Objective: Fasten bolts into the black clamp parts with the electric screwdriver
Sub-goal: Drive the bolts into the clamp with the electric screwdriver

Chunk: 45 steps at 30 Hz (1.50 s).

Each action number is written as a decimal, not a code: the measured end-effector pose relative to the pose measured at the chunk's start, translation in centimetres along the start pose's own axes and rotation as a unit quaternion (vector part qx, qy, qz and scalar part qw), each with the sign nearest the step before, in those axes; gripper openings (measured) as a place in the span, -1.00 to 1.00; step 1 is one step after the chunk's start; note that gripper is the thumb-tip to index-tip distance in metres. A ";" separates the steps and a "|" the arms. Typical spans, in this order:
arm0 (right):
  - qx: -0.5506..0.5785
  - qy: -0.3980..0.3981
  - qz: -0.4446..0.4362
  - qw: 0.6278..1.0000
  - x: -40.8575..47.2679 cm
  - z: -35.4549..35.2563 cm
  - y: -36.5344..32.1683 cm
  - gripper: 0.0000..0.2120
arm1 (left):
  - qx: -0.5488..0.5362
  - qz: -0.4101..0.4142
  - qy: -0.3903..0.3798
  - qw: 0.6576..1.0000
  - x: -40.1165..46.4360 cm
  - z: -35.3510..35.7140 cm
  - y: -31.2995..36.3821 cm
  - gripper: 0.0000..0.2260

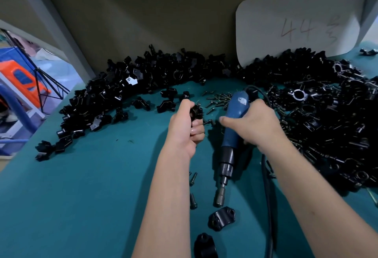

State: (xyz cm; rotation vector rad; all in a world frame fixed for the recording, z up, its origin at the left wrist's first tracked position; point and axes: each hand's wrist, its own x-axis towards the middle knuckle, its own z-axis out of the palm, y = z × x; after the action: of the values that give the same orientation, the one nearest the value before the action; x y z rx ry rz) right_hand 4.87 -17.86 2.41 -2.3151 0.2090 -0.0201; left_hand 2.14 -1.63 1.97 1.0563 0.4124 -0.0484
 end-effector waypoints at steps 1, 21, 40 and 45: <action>0.072 -0.011 -0.006 0.997 0.3 -0.4 0.3 -0.41 | 0.006 -0.011 -0.013 1.000 0.1 -0.1 0.0 -0.74; 0.750 0.063 -0.039 0.658 1.3 -5.7 -4.0 -0.56 | 0.231 -0.109 -0.122 0.959 0.1 -2.0 1.6 -0.67; 0.720 0.050 -0.040 0.691 0.9 -4.9 -3.9 -0.76 | 0.369 -0.034 -0.112 0.922 0.1 -1.9 1.1 -0.81; 0.721 0.039 -0.042 0.690 0.8 -5.0 -3.8 -0.75 | 0.382 -0.035 -0.118 0.916 -0.1 -1.6 1.1 -0.82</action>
State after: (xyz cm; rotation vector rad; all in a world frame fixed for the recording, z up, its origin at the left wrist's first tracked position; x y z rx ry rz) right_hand 5.85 -19.04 8.55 -0.7114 0.0587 -0.2409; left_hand 1.80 0.28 2.24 1.7834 0.2040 -0.4271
